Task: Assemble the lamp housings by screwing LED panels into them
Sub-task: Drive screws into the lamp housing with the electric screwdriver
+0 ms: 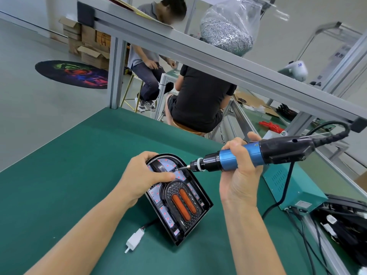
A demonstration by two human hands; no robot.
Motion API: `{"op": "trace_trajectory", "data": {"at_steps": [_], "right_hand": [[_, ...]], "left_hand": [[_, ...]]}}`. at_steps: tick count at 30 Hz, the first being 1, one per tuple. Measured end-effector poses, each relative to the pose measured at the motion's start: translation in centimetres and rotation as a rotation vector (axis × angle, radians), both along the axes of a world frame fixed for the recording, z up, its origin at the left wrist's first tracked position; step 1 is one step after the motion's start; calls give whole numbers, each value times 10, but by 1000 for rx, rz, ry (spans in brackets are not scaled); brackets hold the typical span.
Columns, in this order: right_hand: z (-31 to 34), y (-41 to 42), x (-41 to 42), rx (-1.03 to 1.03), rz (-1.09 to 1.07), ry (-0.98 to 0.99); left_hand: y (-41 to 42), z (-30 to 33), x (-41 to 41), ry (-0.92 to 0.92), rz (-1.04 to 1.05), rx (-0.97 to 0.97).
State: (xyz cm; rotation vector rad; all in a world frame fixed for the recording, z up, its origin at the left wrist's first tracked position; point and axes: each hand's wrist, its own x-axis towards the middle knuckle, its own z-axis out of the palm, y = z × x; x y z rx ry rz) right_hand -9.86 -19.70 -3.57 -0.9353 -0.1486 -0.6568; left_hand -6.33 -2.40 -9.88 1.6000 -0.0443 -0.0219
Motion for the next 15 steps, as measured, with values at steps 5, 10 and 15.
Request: {"op": "trace_trajectory", "data": {"at_steps": [5,10,15], "right_hand": [[7,6,-3,-63,-40,-21],[5,12,-5,-164,-17,-10],[7,12,-6,-247,26,-49]], "left_hand": [[-1,-2,0,-7,10,7],[-3,-3,0,-4,26,-1],[-6,-5,-1,-31,43,-6]]}}
